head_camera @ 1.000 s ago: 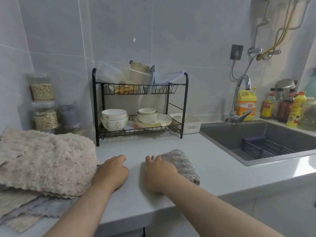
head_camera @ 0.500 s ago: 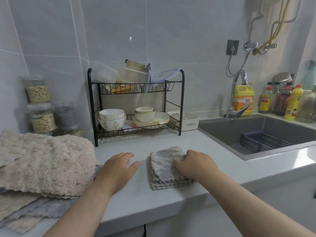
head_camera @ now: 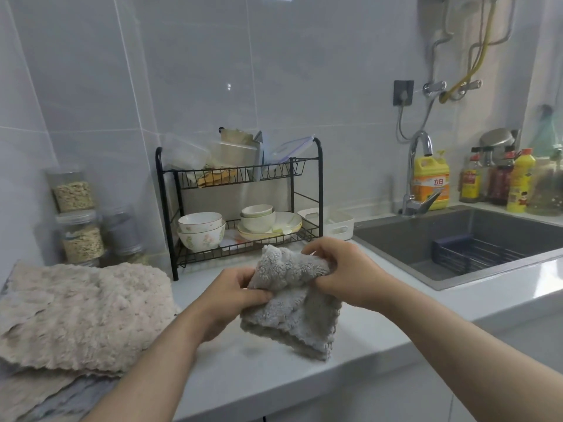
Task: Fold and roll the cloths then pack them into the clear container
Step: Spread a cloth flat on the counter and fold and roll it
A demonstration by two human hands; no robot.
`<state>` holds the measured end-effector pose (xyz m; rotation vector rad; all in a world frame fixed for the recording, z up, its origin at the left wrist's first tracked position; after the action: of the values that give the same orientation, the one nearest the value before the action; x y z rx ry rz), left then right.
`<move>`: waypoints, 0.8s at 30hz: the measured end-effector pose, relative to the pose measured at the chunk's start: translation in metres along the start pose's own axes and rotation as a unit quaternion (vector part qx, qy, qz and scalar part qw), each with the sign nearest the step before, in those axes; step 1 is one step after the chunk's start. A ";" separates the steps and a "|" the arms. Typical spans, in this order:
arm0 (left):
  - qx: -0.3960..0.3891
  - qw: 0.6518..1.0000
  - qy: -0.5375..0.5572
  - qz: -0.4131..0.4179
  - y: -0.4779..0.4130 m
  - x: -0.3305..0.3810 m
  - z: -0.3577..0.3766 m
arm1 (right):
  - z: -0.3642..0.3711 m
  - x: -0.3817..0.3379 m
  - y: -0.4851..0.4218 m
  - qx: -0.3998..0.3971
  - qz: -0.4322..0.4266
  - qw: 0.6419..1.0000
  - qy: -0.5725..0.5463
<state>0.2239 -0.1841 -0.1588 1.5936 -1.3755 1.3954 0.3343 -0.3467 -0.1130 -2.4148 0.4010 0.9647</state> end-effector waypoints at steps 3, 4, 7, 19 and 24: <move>0.036 0.991 0.124 0.026 0.003 0.004 -0.001 | -0.003 0.023 0.000 0.044 0.064 0.984 -0.159; 0.060 0.984 0.166 0.028 0.003 0.002 -0.003 | 0.001 0.032 0.000 0.033 0.083 0.969 -0.230; 0.100 0.964 0.248 0.008 0.002 -0.007 -0.003 | 0.025 0.051 0.002 -0.033 0.126 0.937 -0.323; 0.125 0.970 0.196 -0.079 0.012 -0.045 -0.003 | 0.049 0.088 -0.001 0.020 0.149 0.913 -0.379; 0.121 0.968 0.207 -0.079 0.010 -0.049 -0.004 | 0.054 0.092 0.001 0.010 0.147 0.914 -0.377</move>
<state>0.2174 -0.1683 -0.2060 1.4126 -0.8433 1.7269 0.3690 -0.3249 -0.2117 -1.7873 0.4745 1.8996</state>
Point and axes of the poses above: each hand's wrist, its own y-axis away from the middle knuckle, its own z-axis out of the palm, x = y × z, the point moved 6 cm from there along -y, towards the middle knuckle, and after that the axes turned 6 degrees about -x, right-handed, at the moved point
